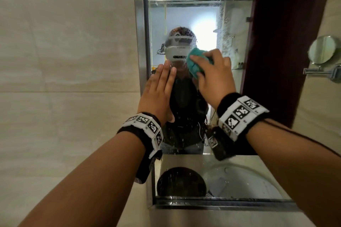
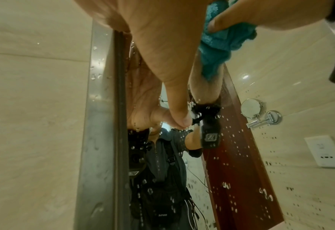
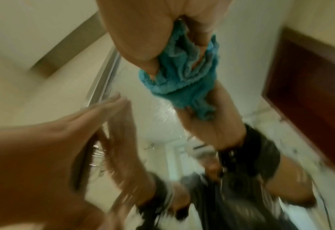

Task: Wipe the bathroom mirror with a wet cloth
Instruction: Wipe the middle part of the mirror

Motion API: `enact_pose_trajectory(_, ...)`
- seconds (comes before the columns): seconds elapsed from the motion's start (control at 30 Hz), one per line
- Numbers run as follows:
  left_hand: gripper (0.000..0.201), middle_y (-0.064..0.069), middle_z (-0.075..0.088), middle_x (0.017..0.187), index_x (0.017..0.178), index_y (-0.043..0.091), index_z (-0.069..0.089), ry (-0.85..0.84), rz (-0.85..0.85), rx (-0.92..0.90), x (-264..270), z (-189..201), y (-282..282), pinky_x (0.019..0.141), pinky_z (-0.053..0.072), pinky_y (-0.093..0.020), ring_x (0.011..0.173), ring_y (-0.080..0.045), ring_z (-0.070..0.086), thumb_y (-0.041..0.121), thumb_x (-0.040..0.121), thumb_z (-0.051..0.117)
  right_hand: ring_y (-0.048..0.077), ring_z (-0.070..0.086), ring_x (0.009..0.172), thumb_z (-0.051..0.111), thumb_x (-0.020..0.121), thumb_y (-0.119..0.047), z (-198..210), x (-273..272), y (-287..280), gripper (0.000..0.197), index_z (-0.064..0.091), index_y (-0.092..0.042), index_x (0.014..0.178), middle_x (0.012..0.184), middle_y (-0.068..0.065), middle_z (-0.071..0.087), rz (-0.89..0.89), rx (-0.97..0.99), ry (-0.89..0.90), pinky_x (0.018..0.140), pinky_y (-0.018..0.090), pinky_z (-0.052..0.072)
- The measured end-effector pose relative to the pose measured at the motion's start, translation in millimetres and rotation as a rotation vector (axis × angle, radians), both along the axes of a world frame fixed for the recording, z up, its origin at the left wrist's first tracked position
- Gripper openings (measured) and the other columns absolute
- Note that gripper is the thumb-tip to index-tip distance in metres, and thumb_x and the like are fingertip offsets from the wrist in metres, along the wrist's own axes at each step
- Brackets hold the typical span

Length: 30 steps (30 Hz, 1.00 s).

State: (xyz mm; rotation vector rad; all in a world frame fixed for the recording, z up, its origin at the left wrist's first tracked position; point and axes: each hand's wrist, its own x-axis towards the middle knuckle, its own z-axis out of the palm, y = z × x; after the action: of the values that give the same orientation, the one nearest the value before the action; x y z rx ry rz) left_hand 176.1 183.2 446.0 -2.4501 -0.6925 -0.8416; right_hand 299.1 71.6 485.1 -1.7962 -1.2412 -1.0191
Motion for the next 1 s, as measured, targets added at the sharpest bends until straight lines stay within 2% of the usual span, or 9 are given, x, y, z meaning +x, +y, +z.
enact_pose_trajectory(0.17,0.138,-0.012,-0.028,0.152,0.145,0.009,-0.024,0.012,0.002,-0.003,-1,1,-1,0.118,-0.008,-0.037,0.142,-0.026,-0.022,0.055,0.062,0.077,0.04,0.046,0.103,0.07,0.068,-0.004,-74,-6,-9,0.063,0.056,-0.027,0.125,0.125,0.009,0.048,0.022,-0.476,-0.356,0.081,0.05,0.051)
enact_pose_trajectory(0.23,0.139,-0.011,-0.029,0.152,0.144,0.009,-0.025,0.015,0.007,-0.008,-1,2,-1,0.118,-0.006,-0.037,0.142,-0.026,-0.023,0.055,0.062,0.077,0.038,0.046,0.104,0.07,0.07,-0.008,-62,5,-18,0.062,0.054,-0.029,0.126,0.125,0.007,0.047,0.026,-0.611,-0.462,0.083,0.052,0.049)
enact_pose_trajectory(0.43,0.138,-0.01,-0.03,0.152,0.145,0.01,-0.025,0.013,0.021,-0.026,-2,2,-5,0.113,-0.012,-0.035,0.142,-0.026,-0.023,0.051,0.063,0.079,0.033,0.036,0.109,0.052,0.084,-0.001,-2,13,-14,0.052,0.054,-0.028,0.128,0.128,0.008,0.042,-0.023,0.048,0.024,0.088,0.027,0.032)
enact_pose_trajectory(0.57,0.136,-0.012,-0.029,0.152,0.145,0.009,-0.024,0.004,0.029,-0.013,-1,3,-7,0.115,-0.008,-0.037,0.142,-0.027,-0.021,0.051,0.064,0.078,0.039,0.049,0.098,0.071,0.064,-0.004,-79,2,-13,0.063,0.059,-0.028,0.121,0.123,0.009,0.052,0.012,-0.408,-0.349,0.082,0.046,0.048)
enact_pose_trajectory(0.63,0.137,-0.012,-0.03,0.152,0.144,0.009,-0.026,0.005,0.036,-0.013,0,3,-6,0.115,-0.008,-0.038,0.142,-0.027,-0.022,0.052,0.064,0.077,0.035,0.052,0.094,0.076,0.063,-0.01,-73,12,-24,0.062,0.059,-0.029,0.12,0.118,0.006,0.055,0.061,-0.578,-0.498,0.076,0.048,0.052)
enact_pose_trajectory(0.7,0.137,-0.012,-0.031,0.152,0.144,0.009,-0.027,0.007,0.032,-0.024,1,3,-5,0.114,-0.01,-0.037,0.142,-0.027,-0.023,0.05,0.064,0.078,0.037,0.049,0.103,0.073,0.07,-0.009,-37,21,-27,0.059,0.057,-0.028,0.123,0.122,0.007,0.052,0.037,-0.445,-0.416,0.081,0.048,0.051)
enact_pose_trajectory(0.83,0.137,-0.011,-0.03,0.152,0.144,0.01,-0.026,0.011,0.027,-0.035,0,1,-6,0.116,-0.01,-0.038,0.142,-0.026,-0.023,0.049,0.064,0.078,0.03,0.036,0.114,0.053,0.086,-0.003,-7,22,-19,0.05,0.054,-0.028,0.128,0.129,0.006,0.042,-0.016,0.091,0.008,0.095,0.023,0.028)
enact_pose_trajectory(0.9,0.137,-0.012,-0.03,0.152,0.143,0.008,-0.027,0.017,0.038,-0.014,1,2,-7,0.118,-0.008,-0.039,0.142,-0.027,-0.023,0.049,0.064,0.077,0.035,0.039,0.109,0.057,0.079,0.002,-34,12,-16,0.053,0.059,-0.027,0.123,0.128,0.008,0.045,-0.019,-0.013,-0.033,0.095,0.029,0.034)
enact_pose_trajectory(1.0,0.137,-0.013,-0.03,0.151,0.143,0.008,-0.027,0.019,0.044,-0.016,1,2,-7,0.117,-0.009,-0.039,0.141,-0.028,-0.023,0.05,0.065,0.077,0.034,0.052,0.086,0.077,0.055,-0.006,-76,12,-19,0.059,0.067,-0.026,0.109,0.112,0.008,0.059,0.068,-0.445,-0.486,0.076,0.041,0.05)
